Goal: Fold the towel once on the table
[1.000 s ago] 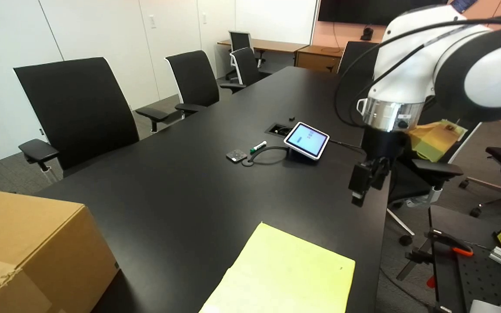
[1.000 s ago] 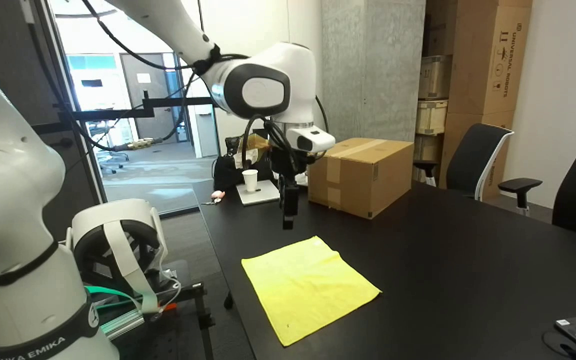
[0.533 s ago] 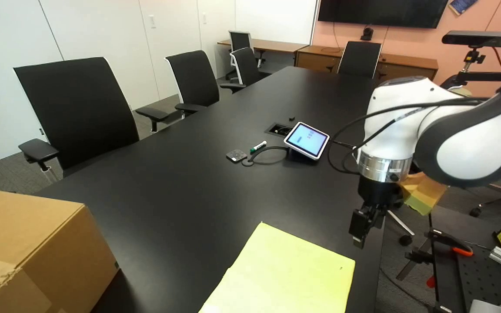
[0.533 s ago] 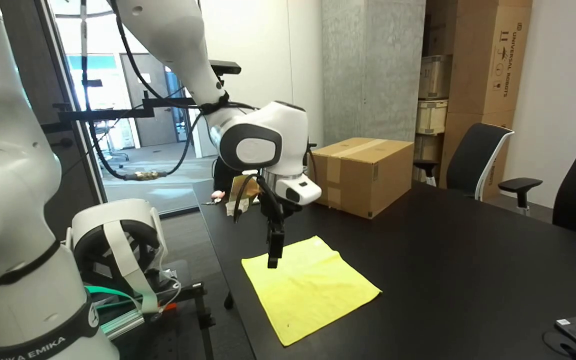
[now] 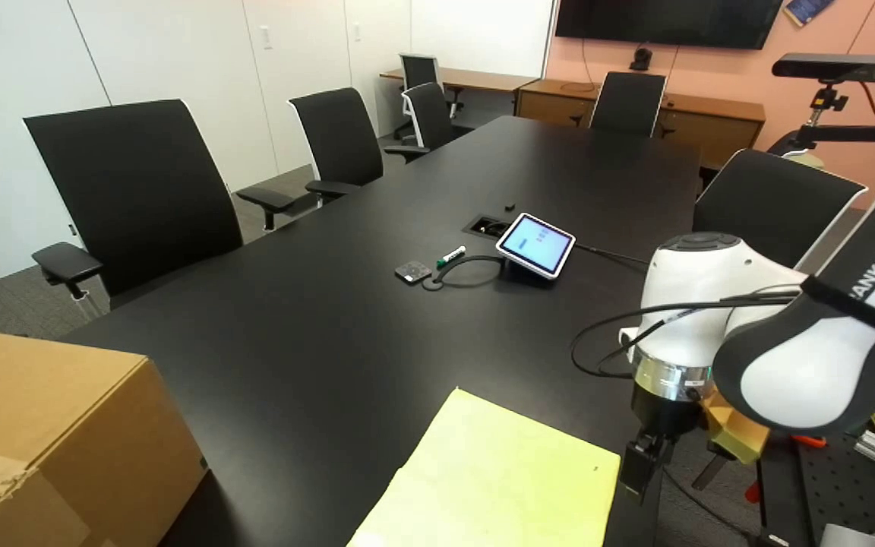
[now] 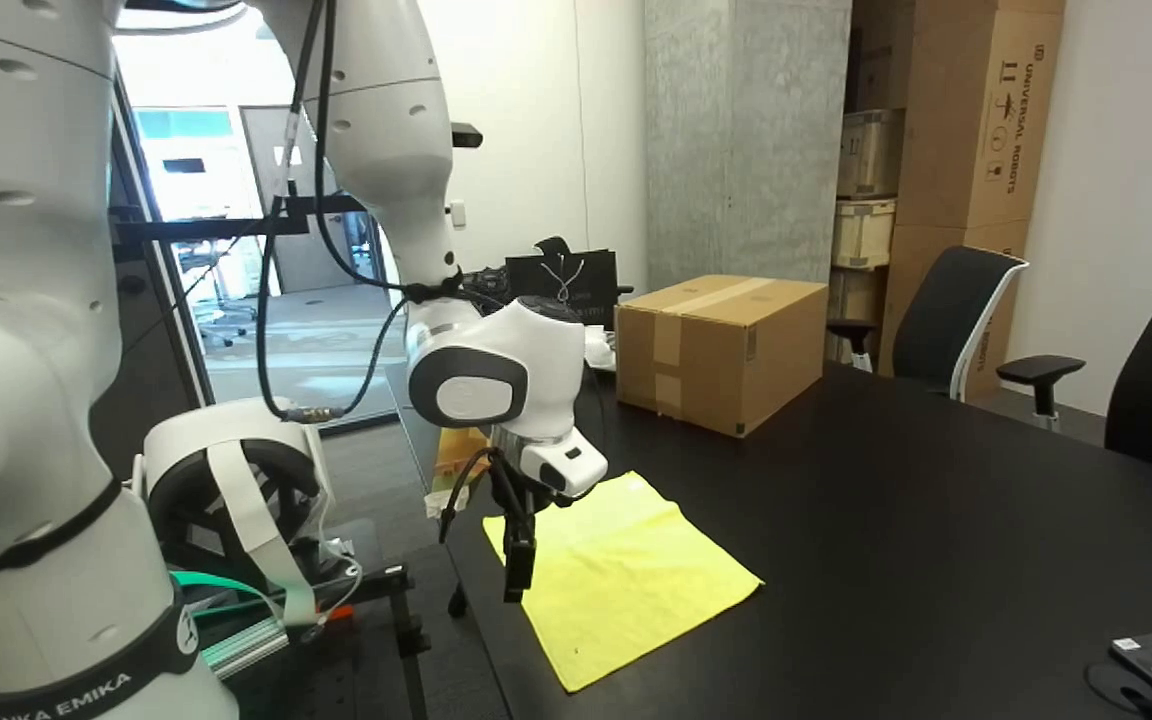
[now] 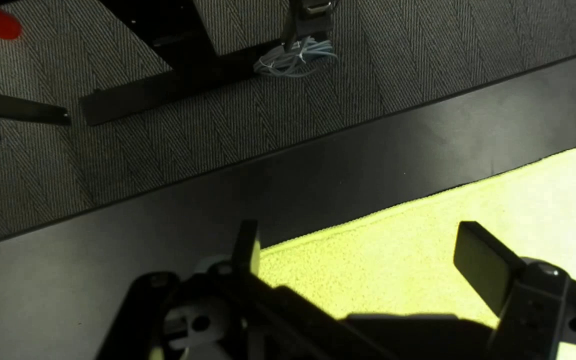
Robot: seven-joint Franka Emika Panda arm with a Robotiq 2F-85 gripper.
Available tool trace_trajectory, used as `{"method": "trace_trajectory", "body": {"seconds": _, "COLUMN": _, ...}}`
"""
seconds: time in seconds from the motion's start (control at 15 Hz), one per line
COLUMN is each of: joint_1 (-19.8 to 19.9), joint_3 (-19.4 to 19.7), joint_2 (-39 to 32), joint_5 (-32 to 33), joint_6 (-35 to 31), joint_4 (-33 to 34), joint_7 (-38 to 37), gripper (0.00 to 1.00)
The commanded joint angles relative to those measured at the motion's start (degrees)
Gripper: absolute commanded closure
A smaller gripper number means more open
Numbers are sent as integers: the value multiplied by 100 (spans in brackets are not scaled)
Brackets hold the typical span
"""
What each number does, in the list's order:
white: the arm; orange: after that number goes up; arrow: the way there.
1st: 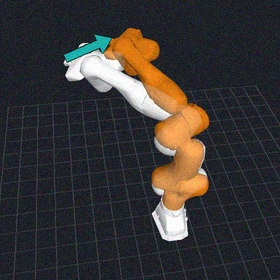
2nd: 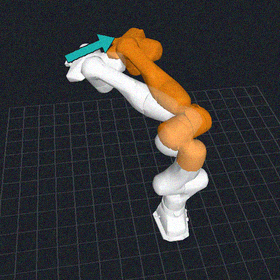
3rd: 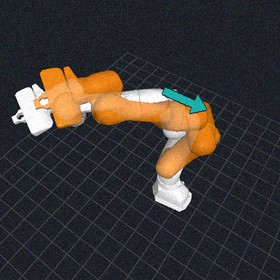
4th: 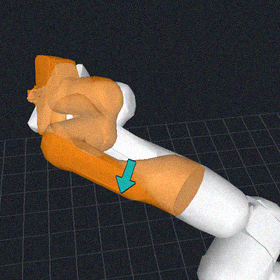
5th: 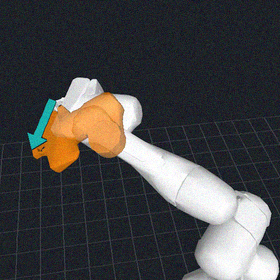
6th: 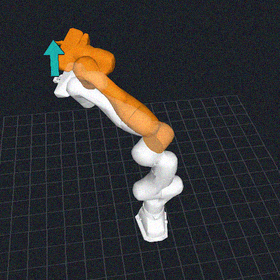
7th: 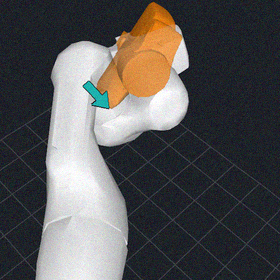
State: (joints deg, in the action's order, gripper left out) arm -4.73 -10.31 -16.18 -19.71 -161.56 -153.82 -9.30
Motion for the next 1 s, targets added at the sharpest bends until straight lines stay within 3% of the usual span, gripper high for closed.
{"method": "trace_trajectory", "body": {"seconds": 0.0, "joint_1": -210, "joint_3": -30, "joint_2": -657, "joint_5": 78, "joint_6": -803, "joint_4": 163, "joint_7": -218, "gripper": 0}}
{"method": "trace_trajectory", "body": {"seconds": 0.47, "joint_1": -65, "joint_3": 57, "joint_2": -1533, "joint_5": 57, "joint_6": -1636, "joint_4": 506, "joint_7": -469, "gripper": 0}}
{"method": "trace_trajectory", "body": {"seconds": 0.93, "joint_1": -9, "joint_3": 466, "joint_2": -1812, "joint_5": 132, "joint_6": -1850, "joint_4": 743, "joint_7": -584, "gripper": 0}}
